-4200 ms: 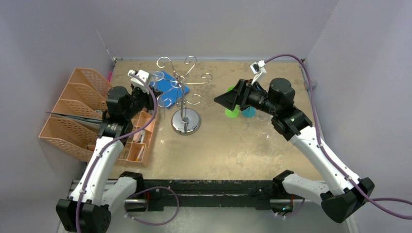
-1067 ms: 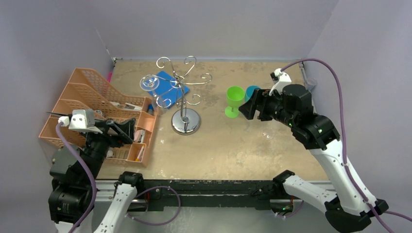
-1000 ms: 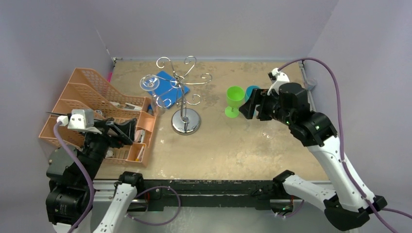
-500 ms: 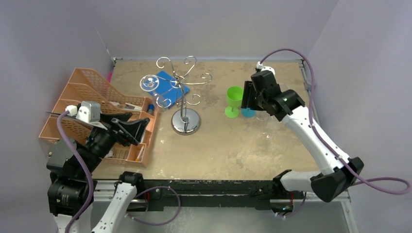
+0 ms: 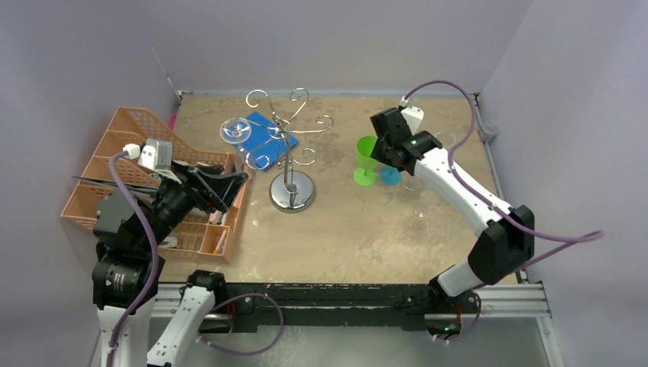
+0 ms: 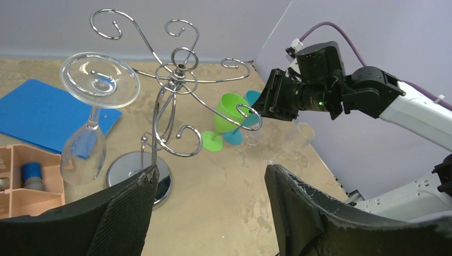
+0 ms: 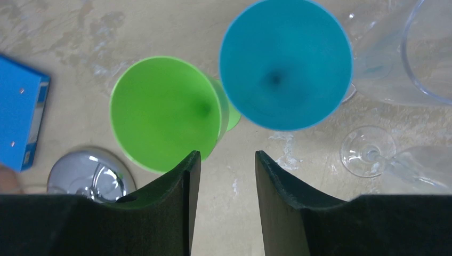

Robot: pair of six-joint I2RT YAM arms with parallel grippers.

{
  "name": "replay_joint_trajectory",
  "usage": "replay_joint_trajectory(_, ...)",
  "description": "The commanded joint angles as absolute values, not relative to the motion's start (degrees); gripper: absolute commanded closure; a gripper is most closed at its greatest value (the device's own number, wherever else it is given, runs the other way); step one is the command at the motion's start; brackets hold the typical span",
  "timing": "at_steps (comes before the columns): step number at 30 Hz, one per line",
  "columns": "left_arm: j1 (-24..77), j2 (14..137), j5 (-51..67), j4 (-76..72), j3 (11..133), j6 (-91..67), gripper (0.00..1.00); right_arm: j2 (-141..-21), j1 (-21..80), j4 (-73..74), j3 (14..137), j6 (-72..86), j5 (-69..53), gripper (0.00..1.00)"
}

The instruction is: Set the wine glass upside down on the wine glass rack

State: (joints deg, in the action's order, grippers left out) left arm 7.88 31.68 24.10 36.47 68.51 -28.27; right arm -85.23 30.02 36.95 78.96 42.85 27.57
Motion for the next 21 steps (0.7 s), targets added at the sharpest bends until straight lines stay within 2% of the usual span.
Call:
replay_joint_trajectory(1,7.5,32.1,24.5,34.0,68.1,-30.6,0.3,-87.8,30.4,37.5,81.3,52.5,35.0,0.56)
replay_joint_trajectory(7,7.5,31.8,22.6,36.2,69.7,-29.0,0.3,-90.1,30.5,37.3,81.5,53.4,35.1,0.59)
replay_joint_trajectory(10,7.5,31.7,22.1,35.6,69.2,-29.0,0.3,-90.8,30.5,37.5,81.5,53.5,34.6,0.64)
replay_joint_trajectory(21,7.5,32.3,21.6,38.1,70.4,-31.2,0.3,-91.1,30.5,39.4,81.6,50.3,26.5,0.93)
